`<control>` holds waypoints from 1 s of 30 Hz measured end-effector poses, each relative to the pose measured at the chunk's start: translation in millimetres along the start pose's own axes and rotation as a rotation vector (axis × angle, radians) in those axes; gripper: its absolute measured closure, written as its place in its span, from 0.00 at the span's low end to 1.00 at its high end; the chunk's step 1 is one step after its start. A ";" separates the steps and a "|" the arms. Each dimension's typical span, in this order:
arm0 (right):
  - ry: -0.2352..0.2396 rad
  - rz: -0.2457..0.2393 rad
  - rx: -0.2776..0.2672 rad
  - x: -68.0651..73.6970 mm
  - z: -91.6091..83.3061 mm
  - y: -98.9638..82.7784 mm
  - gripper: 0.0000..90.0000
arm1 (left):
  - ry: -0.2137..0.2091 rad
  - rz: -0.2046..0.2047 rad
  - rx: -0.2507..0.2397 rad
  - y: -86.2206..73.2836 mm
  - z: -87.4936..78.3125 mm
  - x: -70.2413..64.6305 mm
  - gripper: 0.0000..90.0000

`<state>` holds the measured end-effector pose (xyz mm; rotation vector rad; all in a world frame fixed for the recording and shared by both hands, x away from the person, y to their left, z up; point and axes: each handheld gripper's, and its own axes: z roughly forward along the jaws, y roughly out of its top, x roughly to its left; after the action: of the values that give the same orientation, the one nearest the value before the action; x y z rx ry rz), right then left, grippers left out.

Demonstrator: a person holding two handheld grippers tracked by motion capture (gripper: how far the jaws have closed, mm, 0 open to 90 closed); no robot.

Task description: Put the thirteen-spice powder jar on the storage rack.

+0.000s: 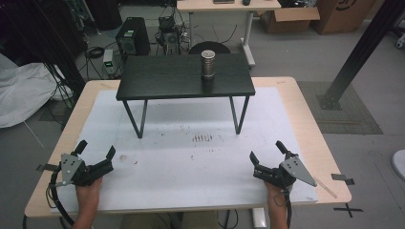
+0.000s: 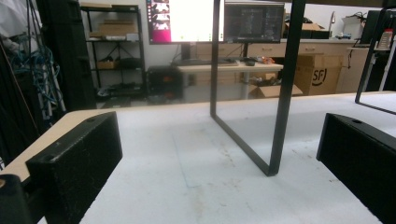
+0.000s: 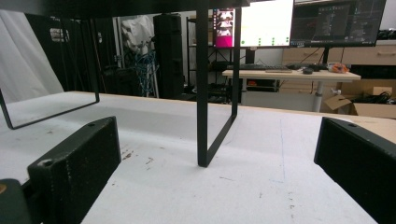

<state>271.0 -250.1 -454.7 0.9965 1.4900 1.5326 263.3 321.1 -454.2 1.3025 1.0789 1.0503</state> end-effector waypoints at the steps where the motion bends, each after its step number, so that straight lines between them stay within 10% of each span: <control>1: 0.000 -0.009 0.001 0.7 0.2 -0.1 0.00 | 0.000 0.001 -0.001 -0.1 -0.1 0.1 0.01; 30: 0.000 -0.025 0.004 2.4 0.2 -0.4 0.01 | 0.000 0.001 -0.002 -0.1 -0.2 0.1 0.01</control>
<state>270.2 -247.8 -455.1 0.9766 1.5007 1.5123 263.0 321.2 -454.2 1.3016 1.0772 1.0517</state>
